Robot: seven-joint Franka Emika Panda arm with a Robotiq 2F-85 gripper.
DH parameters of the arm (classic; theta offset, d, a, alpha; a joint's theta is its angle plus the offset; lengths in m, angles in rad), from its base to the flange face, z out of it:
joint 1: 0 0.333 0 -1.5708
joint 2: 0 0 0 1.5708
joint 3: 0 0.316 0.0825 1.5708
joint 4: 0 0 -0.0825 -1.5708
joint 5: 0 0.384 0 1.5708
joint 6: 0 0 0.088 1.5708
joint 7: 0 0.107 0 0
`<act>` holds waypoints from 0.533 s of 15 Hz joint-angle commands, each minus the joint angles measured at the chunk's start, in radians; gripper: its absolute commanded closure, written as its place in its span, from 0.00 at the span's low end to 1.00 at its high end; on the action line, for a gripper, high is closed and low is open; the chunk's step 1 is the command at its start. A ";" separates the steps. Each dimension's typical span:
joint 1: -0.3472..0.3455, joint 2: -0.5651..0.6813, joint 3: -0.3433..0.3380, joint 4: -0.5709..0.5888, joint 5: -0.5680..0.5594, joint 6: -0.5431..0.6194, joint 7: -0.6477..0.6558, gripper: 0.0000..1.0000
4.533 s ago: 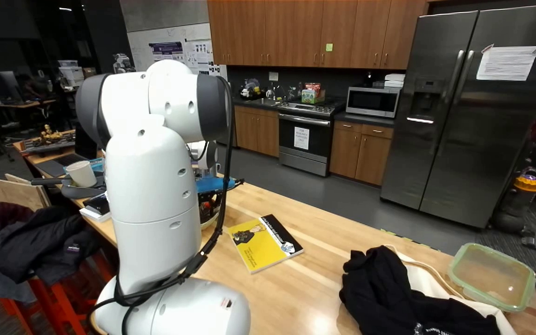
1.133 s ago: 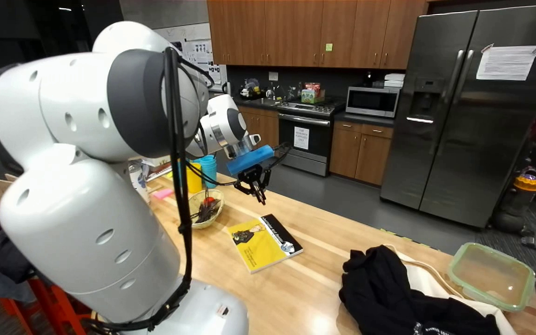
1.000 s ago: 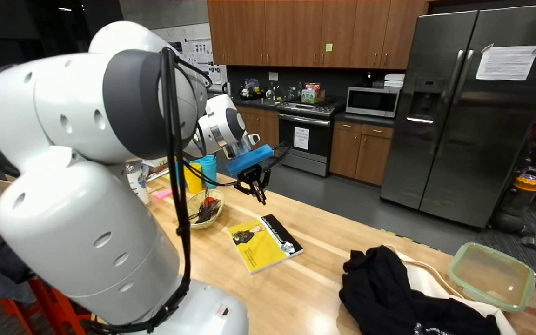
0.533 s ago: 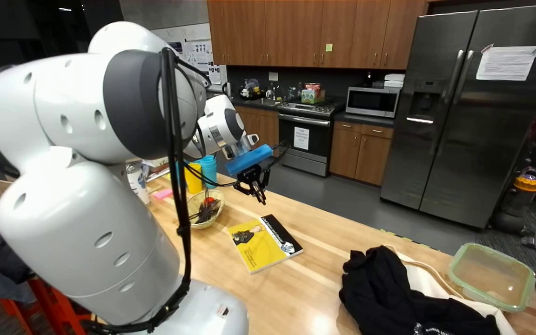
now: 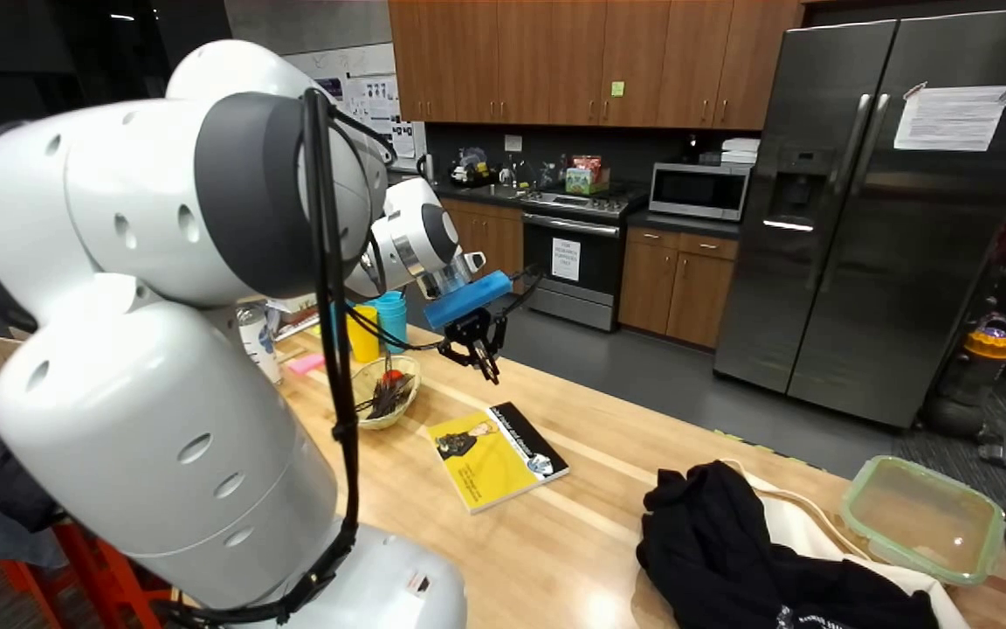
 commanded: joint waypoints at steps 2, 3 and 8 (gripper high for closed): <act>0.004 0.001 -0.003 0.002 -0.001 -0.002 0.001 0.84; 0.004 0.001 -0.003 0.002 -0.001 -0.002 0.001 0.84; 0.002 0.001 -0.004 0.002 -0.002 -0.001 0.003 0.96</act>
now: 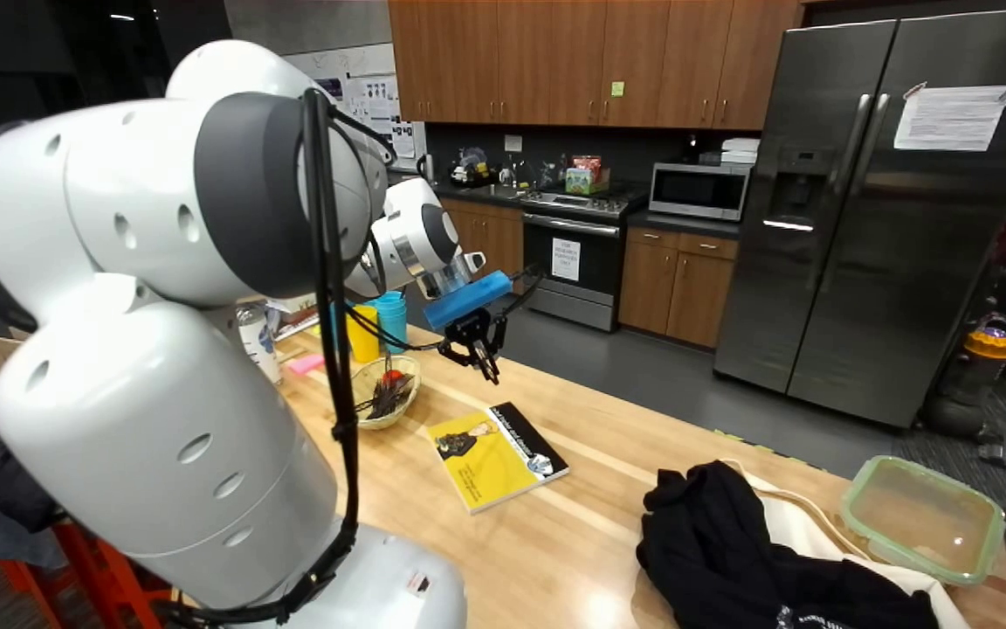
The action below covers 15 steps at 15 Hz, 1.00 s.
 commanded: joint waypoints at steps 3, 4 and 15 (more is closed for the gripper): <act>0.001 -0.010 -0.006 -0.008 -0.007 -0.001 -0.001 0.96; 0.002 -0.021 -0.009 -0.020 -0.006 -0.001 -0.015 0.96; -0.003 -0.198 -0.118 -0.270 0.014 0.067 -0.194 0.96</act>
